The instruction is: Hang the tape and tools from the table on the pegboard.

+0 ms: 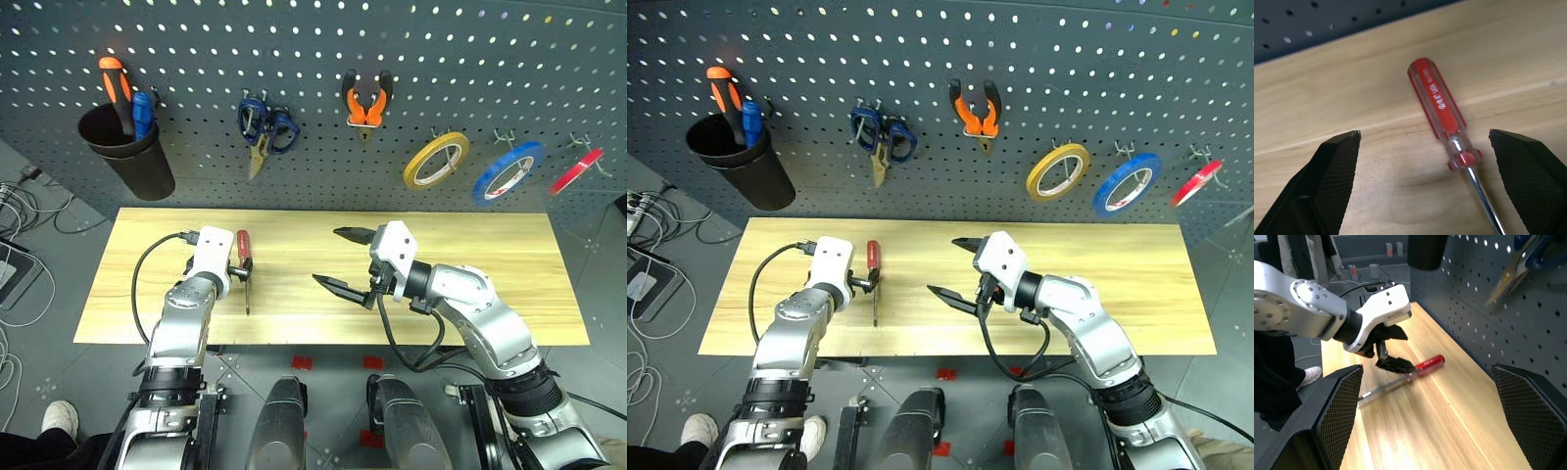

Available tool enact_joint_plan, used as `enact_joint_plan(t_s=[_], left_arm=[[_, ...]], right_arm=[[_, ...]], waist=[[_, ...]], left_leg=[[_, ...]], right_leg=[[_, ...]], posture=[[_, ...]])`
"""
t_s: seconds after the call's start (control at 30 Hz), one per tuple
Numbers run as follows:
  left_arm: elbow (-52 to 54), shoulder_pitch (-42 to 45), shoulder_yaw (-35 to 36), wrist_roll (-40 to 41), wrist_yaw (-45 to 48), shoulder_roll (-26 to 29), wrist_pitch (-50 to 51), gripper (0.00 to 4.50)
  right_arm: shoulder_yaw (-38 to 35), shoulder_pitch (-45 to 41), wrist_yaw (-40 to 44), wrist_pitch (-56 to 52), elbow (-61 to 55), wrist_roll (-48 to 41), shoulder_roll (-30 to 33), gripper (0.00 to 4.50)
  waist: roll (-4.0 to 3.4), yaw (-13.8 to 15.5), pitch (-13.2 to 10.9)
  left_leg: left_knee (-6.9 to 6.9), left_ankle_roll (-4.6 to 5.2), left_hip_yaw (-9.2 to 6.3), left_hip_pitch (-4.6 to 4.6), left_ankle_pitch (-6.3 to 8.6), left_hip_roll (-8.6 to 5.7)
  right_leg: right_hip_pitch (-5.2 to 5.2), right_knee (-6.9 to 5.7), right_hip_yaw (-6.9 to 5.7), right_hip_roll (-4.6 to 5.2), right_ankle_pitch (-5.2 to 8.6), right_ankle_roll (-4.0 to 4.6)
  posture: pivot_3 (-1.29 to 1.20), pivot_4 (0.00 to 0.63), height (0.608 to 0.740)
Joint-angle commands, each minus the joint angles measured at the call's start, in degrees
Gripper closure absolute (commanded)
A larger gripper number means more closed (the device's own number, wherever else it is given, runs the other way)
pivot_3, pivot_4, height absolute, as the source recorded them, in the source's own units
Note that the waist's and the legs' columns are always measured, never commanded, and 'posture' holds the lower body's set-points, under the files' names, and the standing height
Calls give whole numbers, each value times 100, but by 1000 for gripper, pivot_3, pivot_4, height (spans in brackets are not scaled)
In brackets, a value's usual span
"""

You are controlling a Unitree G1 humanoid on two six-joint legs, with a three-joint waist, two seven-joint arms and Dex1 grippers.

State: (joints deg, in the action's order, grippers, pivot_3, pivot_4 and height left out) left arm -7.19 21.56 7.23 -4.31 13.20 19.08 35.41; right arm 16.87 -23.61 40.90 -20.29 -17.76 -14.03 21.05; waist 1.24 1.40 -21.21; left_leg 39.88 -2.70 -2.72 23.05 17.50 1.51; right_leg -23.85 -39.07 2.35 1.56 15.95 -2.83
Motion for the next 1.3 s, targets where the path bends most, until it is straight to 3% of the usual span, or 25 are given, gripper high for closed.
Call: enact_joint_plan(t_s=[0.03,0.27,0.67,0.93,1.1,1.3], left_arm=[[-261,153,116,202,33,35,87,66],[-699,556,-29,339,36,25,-1,66],[-771,693,-55,395,19,107,-84,3664],[12,216,-545,96,171,376,-448,3670],[1344,-524,-779,-222,141,627,-763,3670],[3304,-1587,-761,-837,-259,651,-707,3670]], right_arm=[[-102,-31,-49,-70,-262,-41,-27,0],[-122,-84,-107,-113,-186,-7,-17,0],[-141,-186,-137,72,66,66,-49,0],[-378,-114,7,179,92,-57,11,0],[-848,275,115,-240,-474,-757,117,0],[-1371,501,-373,-922,-1198,-1568,-48,0]], waist=[[6,-1,-41],[6,0,-155],[4,0,-190],[6,2,-186],[16,10,-175],[27,15,-94]], left_leg=[[0,-1,2,9,0,2],[6,-7,0,32,-5,5],[2,-10,-2,33,-6,8],[-3,-43,-2,44,-24,10],[-3,-71,-17,88,-40,17],[-4,-75,-15,100,-43,14]], right_leg=[[-14,-4,0,-1,0,0],[-36,-10,-3,-3,-1,0],[-39,-3,-4,-5,-1,0],[-48,4,-5,0,-1,0],[-81,3,-22,40,-1,0],[-91,2,-22,60,-2,-1]], posture=[[138,457,740],[131,467,740],[136,436,740],[139,369,740],[146,325,740],[163,269,740]])
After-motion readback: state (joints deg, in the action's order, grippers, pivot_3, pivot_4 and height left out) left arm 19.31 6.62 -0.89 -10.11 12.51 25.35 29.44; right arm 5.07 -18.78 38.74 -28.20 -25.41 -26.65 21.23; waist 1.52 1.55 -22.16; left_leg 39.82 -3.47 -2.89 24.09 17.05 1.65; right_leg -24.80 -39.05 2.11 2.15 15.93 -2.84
